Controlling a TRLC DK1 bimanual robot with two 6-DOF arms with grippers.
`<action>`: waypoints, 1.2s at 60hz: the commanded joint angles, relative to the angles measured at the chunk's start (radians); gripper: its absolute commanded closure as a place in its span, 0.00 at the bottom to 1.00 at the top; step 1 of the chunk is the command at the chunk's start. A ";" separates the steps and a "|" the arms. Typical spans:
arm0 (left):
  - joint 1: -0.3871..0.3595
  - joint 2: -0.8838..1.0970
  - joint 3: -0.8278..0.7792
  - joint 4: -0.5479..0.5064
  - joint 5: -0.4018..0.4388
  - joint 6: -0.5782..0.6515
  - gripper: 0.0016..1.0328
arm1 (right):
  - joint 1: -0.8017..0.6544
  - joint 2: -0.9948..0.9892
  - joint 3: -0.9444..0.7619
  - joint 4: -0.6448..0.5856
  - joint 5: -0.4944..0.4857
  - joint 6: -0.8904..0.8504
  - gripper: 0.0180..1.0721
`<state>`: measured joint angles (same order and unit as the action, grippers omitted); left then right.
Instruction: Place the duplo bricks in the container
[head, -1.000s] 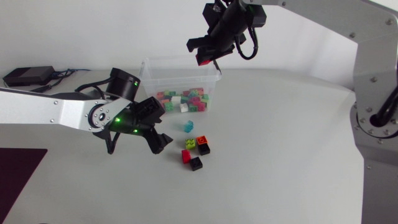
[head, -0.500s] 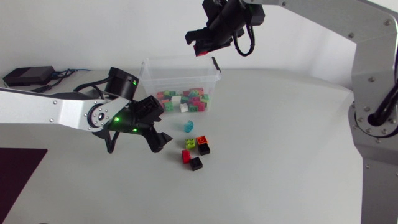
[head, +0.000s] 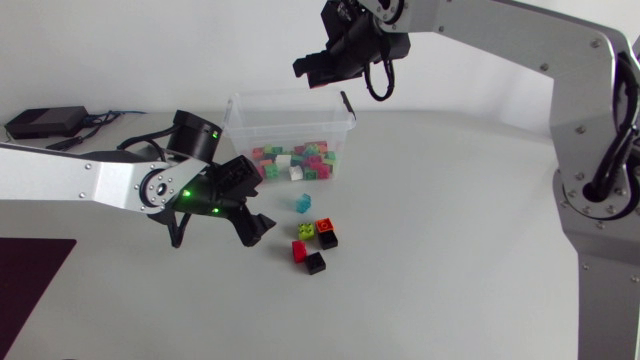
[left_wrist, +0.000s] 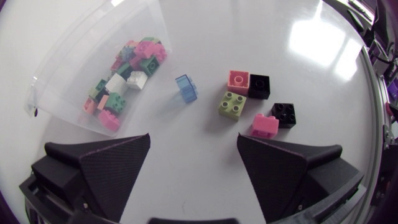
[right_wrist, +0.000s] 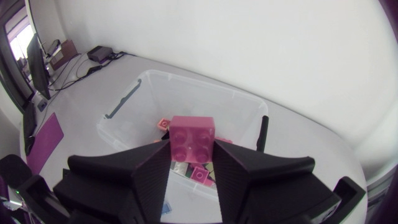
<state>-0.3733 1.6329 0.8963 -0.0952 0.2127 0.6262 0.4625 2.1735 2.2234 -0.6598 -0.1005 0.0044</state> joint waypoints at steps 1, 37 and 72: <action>0.007 0.008 -0.022 0.009 0.013 0.013 0.06 | -0.004 0.025 -0.048 0.039 0.007 0.020 0.66; 0.004 -0.008 -0.031 0.009 0.013 0.007 0.06 | -0.030 0.043 -0.160 0.276 0.027 0.005 0.65; -0.027 -0.028 -0.062 0.005 0.013 0.013 0.06 | -0.022 -0.050 -0.257 0.330 0.062 -0.003 0.05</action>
<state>-0.3836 1.6230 0.8642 -0.0917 0.2127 0.6262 0.4366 2.1952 2.0167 -0.3367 -0.0505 0.0029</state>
